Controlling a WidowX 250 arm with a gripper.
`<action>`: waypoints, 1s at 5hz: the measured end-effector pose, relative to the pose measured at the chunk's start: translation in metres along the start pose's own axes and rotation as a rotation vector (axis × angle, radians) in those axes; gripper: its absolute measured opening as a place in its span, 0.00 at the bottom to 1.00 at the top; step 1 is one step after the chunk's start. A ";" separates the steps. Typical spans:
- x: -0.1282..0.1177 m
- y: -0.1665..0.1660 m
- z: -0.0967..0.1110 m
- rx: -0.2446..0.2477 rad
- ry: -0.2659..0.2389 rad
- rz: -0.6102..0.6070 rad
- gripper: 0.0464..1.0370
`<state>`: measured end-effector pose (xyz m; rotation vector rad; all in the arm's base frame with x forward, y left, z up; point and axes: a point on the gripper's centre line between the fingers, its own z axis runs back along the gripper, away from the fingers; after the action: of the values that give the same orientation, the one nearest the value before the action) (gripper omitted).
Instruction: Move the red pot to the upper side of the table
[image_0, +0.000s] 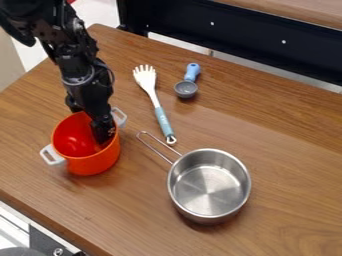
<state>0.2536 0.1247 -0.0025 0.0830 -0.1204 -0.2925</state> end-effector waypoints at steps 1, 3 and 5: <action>0.004 0.001 0.002 -0.033 0.011 0.007 0.37; 0.002 0.010 0.012 -0.096 0.017 0.073 0.03; 0.004 0.015 0.029 -0.186 0.041 0.140 0.01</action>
<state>0.2577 0.1359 0.0280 -0.1035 -0.0577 -0.1611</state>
